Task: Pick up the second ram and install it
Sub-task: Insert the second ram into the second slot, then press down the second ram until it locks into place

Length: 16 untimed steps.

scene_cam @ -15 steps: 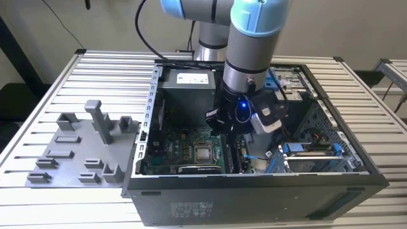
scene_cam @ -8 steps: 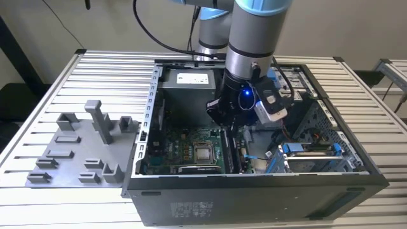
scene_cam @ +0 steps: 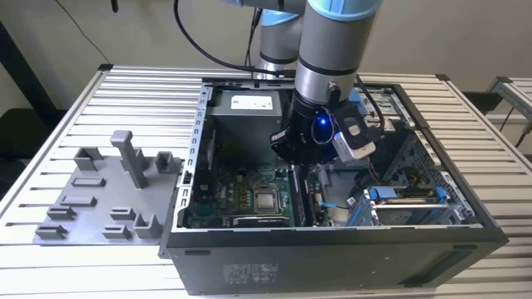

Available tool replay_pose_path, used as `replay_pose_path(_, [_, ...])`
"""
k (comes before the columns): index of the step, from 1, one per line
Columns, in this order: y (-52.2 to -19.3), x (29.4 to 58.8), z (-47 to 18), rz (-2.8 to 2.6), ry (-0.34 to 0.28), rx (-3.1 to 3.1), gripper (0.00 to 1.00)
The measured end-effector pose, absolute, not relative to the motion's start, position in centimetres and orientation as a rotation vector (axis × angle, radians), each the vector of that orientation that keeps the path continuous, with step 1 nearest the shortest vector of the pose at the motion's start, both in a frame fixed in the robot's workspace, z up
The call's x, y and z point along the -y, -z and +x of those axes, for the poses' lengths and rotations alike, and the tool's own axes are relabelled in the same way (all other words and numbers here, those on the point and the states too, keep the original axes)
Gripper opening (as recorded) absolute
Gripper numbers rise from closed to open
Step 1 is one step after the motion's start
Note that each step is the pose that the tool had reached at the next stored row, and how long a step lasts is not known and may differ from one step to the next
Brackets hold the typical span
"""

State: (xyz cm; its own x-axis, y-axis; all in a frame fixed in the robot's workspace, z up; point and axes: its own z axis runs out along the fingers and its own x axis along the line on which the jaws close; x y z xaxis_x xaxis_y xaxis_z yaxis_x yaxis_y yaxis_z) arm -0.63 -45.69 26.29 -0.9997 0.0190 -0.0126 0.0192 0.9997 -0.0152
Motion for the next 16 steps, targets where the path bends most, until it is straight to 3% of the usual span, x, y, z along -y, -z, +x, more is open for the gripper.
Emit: replay_pose_path(16, [-26.32, 45.69, -0.63, 0.030, 0.024, -3.129, 0.11])
